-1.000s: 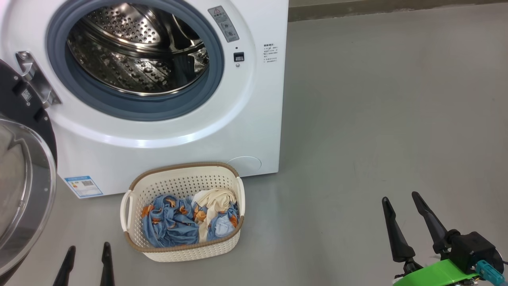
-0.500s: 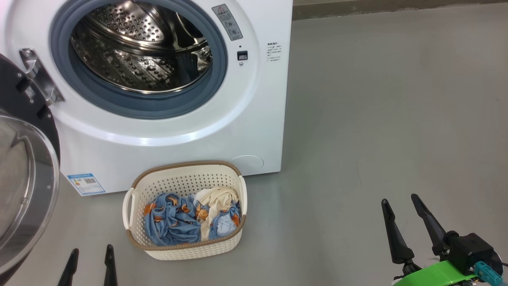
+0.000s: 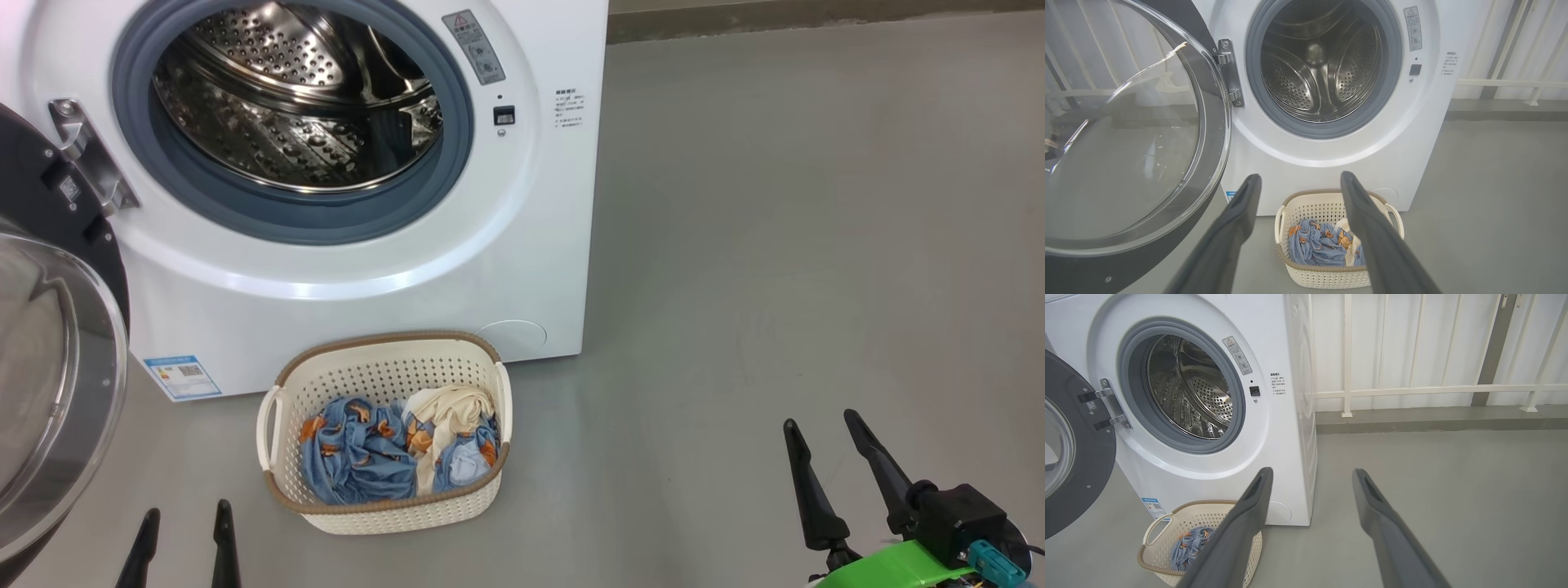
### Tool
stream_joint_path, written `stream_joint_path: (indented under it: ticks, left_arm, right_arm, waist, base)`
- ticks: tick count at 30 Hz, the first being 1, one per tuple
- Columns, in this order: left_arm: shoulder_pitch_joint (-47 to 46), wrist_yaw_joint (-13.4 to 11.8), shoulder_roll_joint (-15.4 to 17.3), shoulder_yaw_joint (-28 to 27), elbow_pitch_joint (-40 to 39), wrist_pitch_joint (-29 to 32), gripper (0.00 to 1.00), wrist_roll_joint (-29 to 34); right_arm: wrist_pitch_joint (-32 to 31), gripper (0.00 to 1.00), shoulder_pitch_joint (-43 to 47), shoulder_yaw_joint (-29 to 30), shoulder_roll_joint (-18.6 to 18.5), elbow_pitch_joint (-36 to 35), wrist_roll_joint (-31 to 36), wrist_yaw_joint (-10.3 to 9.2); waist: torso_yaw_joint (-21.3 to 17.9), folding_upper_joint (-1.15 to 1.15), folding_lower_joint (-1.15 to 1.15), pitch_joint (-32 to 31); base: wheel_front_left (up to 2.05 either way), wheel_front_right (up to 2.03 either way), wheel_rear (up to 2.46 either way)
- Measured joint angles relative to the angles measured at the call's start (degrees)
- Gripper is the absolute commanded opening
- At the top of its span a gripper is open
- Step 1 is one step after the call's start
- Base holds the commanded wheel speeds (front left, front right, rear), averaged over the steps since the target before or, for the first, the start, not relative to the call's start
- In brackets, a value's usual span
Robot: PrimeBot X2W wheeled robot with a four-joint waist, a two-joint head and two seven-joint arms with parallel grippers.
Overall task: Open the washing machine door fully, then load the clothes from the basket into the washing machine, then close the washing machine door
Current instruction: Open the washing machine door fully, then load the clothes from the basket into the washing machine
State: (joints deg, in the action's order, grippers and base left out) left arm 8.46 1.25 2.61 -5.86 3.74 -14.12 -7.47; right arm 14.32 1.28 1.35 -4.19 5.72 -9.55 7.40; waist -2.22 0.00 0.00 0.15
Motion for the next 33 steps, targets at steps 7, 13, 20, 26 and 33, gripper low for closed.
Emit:
stream_joint_path:
  ticks: [7,13,20,26,33]
  left_arm:
    - [-0.03,-0.07,0.24,0.0,0.0,0.0,1.0,-0.05]
    - [-0.23,-0.08,0.57,-0.01,0.03,-0.01,1.0,-0.6]
    - [-0.25,-0.52,1.07,0.0,0.16,-0.02,1.0,-0.6]
    - [-0.55,-0.99,1.22,-0.02,0.55,-0.08,1.0,-0.84]
    - [-1.43,-1.01,1.38,-0.09,1.36,-0.09,1.0,-1.02]
  right_arm:
    - [0.0,1.0,-0.01,0.02,0.02,0.03,0.4,0.0]
    - [0.0,1.0,-0.01,0.26,0.05,0.12,0.4,0.0]
    - [0.0,1.0,-0.01,0.3,0.12,0.15,0.4,0.0]
    - [0.0,1.0,-0.01,0.29,0.22,0.25,0.38,0.0]
    - [0.0,1.0,-0.01,0.29,0.24,0.36,0.38,0.0]
  waist:
    - [0.37,0.0,0.0,-0.03]
    - [0.81,0.0,0.0,0.05]
    - [1.15,0.0,0.0,0.39]
    - [1.43,0.0,0.0,0.93]
    - [1.91,0.0,0.0,1.64]
  base:
    - [0.0,0.0,0.0]
    - [0.0,0.0,0.0]
    - [0.0,0.0,0.0]
    - [0.22,-0.22,0.0]
    - [1.07,-1.07,0.0]
